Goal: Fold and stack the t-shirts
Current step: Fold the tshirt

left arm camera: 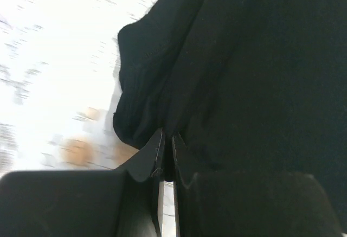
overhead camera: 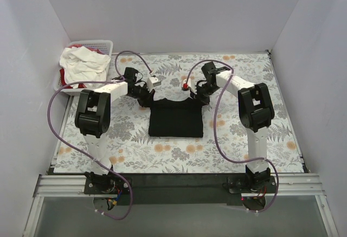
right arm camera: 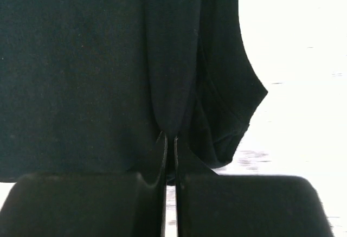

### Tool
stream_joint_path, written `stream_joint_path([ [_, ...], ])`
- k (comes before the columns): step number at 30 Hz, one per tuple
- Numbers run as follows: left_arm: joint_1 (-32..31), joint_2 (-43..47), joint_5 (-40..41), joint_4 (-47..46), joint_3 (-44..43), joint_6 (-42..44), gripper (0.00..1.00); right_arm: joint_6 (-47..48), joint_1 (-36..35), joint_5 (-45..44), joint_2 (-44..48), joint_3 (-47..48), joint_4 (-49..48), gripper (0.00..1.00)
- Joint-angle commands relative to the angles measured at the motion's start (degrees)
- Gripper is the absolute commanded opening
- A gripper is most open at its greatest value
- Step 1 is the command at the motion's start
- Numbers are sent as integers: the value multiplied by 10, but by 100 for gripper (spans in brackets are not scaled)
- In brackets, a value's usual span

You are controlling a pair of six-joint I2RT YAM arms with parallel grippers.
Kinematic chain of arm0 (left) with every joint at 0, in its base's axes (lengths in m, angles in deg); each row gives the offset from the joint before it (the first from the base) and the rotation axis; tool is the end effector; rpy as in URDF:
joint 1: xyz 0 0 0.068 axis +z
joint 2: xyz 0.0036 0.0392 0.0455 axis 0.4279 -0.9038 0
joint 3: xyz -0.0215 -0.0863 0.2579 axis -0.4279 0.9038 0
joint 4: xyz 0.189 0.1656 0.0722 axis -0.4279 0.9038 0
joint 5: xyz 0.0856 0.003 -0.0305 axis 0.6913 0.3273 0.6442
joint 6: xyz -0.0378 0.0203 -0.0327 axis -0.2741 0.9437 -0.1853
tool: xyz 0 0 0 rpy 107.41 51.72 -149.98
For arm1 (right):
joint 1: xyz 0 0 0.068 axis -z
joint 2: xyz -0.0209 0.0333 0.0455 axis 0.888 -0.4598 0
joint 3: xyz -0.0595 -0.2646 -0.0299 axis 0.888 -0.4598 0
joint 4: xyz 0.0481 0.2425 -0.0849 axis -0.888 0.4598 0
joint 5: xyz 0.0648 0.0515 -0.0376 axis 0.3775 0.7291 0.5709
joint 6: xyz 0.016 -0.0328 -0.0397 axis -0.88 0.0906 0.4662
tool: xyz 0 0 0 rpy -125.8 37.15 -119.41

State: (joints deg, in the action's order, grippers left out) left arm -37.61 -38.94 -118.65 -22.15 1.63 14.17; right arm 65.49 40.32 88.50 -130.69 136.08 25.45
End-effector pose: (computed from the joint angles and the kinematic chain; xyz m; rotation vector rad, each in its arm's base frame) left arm 0.3914 -0.1099 0.1541 0.5263 2.5932 -1.0715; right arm 0.3989 0.1846 0.1693 -1.8568 1.8782 0.6185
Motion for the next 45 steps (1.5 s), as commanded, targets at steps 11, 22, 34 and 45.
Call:
stream_joint_path([
  [11, 3, 95, -22, 25, 17, -18, 0, -46, -20, 4, 125, -68, 9, 1],
  [22, 37, 37, -6, -74, -62, -172, 42, -175, 37, -20, 24, 105, -14, 61],
  [34, 23, 233, -139, -164, 139, -489, 45, -582, 34, 216, 258, -196, -213, 56],
  [45, -30, 48, -108, -361, 128, -664, 47, -664, 20, 195, 93, -207, -370, 49],
])
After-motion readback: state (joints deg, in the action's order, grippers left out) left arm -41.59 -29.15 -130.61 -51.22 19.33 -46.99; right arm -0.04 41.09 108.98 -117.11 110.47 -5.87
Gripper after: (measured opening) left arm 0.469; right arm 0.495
